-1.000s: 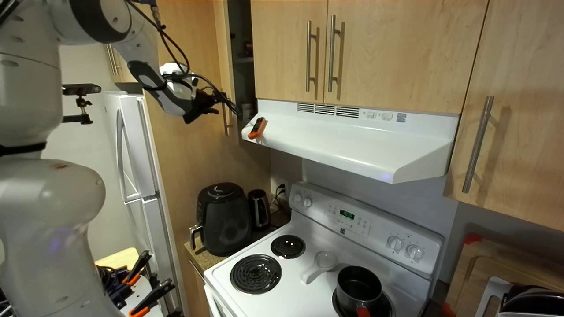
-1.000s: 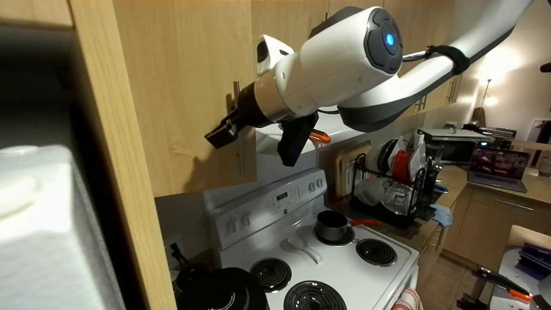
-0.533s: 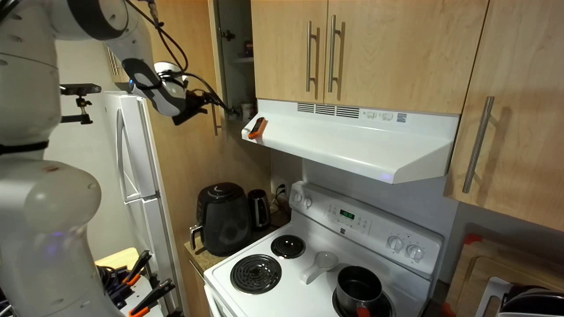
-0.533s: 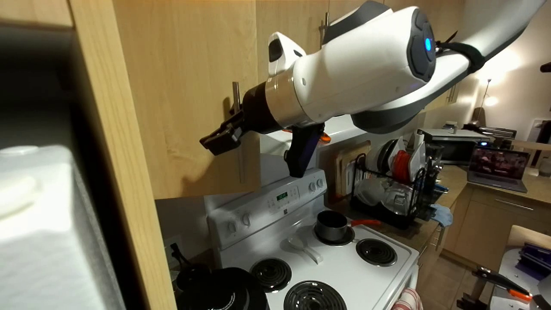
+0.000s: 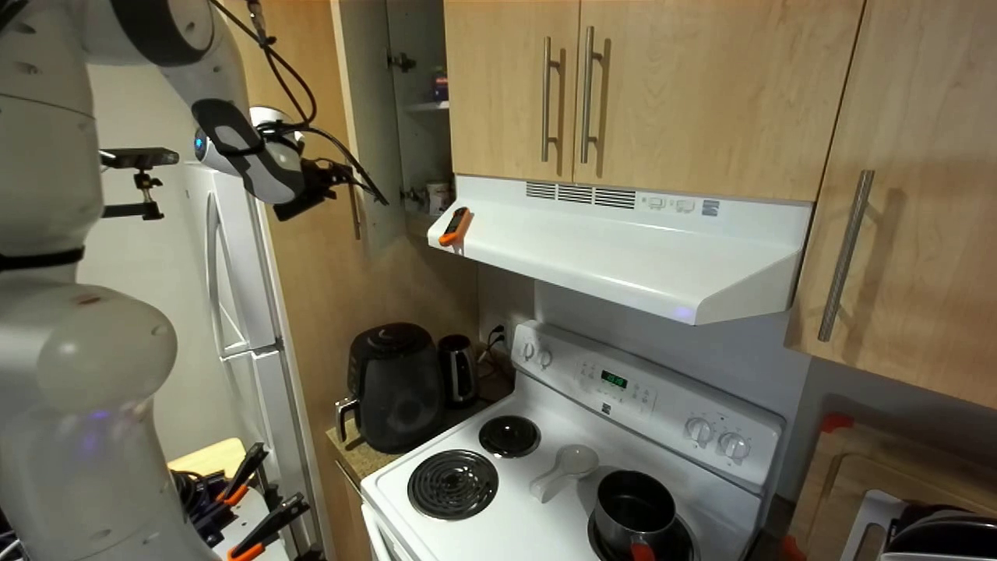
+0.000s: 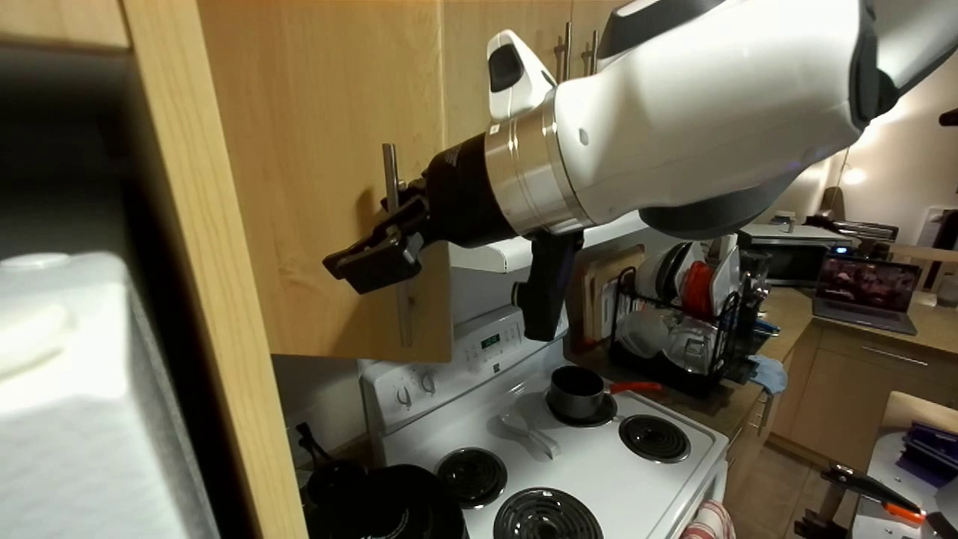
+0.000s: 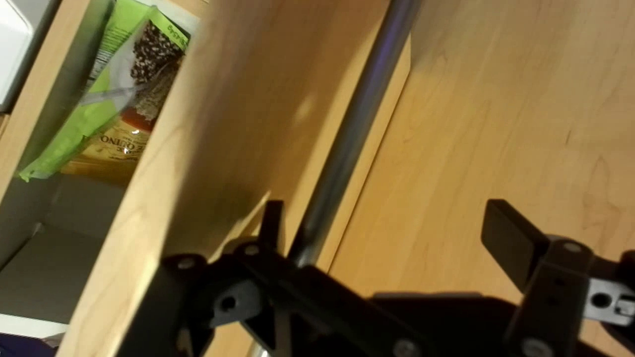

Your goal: Open the top left cabinet door

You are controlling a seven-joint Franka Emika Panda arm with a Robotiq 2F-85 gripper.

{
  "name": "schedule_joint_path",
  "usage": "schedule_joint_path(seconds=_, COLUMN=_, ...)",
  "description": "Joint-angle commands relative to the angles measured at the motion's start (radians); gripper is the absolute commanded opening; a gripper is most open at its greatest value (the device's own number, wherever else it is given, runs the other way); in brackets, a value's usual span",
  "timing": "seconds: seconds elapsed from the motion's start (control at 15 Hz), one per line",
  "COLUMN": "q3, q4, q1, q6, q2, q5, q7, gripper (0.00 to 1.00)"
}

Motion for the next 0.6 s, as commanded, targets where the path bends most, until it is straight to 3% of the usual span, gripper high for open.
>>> schedule_joint_path(seconds=0.0, q3=0.057, q4=0.058, q1=0.005, q6=0.06, q2=0.029, q5=-0.057, q7=-0.021, gripper=1.0)
schedule_joint_path(seconds=0.53, q3=0.075, q4=0.053, q1=0.015, q6=-0.003, q2=0.032, q5=-0.015, q7=-0.081, gripper=1.0)
